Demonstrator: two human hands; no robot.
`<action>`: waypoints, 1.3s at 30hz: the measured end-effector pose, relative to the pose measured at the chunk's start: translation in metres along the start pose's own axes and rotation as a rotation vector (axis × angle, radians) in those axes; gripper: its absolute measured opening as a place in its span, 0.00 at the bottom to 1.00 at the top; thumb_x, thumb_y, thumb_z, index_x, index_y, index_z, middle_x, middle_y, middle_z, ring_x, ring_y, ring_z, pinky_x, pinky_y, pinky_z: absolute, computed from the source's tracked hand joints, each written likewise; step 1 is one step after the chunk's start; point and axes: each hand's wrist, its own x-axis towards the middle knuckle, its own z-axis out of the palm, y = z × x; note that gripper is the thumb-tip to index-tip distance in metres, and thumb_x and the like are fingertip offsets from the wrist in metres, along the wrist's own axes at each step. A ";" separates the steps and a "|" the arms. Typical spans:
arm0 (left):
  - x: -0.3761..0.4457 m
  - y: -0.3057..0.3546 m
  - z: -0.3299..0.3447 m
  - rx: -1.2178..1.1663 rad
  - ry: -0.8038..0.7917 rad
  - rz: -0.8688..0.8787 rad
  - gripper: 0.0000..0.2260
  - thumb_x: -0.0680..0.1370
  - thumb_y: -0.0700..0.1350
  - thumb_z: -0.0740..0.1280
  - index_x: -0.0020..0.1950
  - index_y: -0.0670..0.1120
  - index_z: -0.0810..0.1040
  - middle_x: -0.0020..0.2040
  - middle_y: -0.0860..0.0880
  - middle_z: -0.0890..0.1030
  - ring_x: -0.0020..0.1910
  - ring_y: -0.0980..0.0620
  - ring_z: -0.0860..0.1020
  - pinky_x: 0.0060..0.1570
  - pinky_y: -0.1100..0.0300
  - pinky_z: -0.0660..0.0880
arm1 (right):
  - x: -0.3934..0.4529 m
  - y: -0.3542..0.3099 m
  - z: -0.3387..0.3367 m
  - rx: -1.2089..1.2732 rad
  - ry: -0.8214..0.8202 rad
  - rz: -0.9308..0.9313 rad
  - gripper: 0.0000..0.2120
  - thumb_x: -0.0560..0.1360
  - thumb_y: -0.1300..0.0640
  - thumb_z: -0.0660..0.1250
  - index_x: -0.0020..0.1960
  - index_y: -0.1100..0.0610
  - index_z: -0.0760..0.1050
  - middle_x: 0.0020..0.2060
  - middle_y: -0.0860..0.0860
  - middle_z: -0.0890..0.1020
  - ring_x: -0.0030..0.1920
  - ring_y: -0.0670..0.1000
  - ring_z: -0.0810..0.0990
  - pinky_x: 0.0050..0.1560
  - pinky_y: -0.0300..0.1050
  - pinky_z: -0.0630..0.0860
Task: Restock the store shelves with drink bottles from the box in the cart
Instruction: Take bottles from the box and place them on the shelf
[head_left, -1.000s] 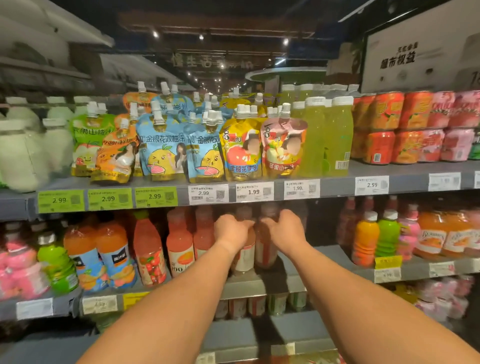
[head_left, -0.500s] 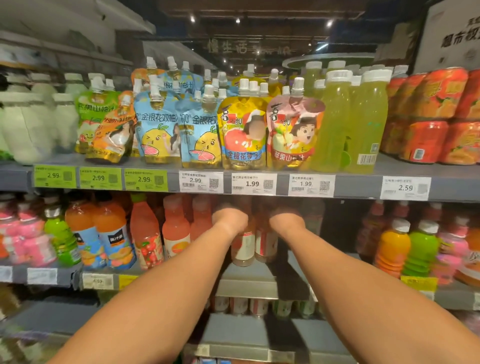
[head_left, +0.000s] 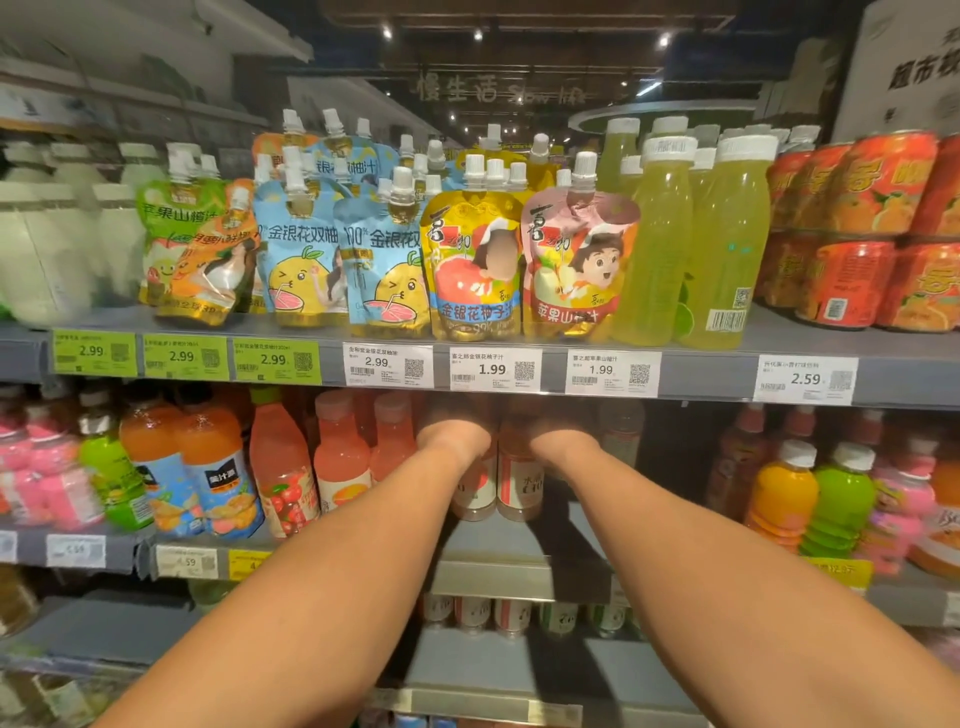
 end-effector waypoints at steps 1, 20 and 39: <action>0.001 0.000 0.001 0.001 -0.027 -0.004 0.17 0.82 0.45 0.52 0.67 0.49 0.73 0.71 0.52 0.71 0.70 0.50 0.68 0.62 0.60 0.65 | 0.001 -0.001 0.001 0.000 -0.009 0.006 0.20 0.82 0.57 0.50 0.72 0.60 0.64 0.72 0.57 0.65 0.71 0.55 0.64 0.70 0.47 0.59; 0.010 -0.007 0.005 -0.073 0.017 -0.005 0.19 0.82 0.42 0.52 0.72 0.47 0.69 0.75 0.48 0.65 0.74 0.46 0.63 0.69 0.53 0.61 | 0.007 -0.008 0.016 0.078 0.095 0.126 0.18 0.80 0.55 0.55 0.67 0.56 0.71 0.67 0.55 0.72 0.68 0.56 0.69 0.66 0.46 0.65; -0.076 -0.030 0.040 -0.477 0.508 0.309 0.23 0.75 0.52 0.68 0.65 0.42 0.70 0.60 0.40 0.76 0.61 0.40 0.75 0.59 0.52 0.71 | -0.074 -0.011 0.029 0.256 0.634 0.146 0.24 0.73 0.42 0.65 0.54 0.63 0.75 0.52 0.61 0.80 0.52 0.62 0.79 0.48 0.49 0.74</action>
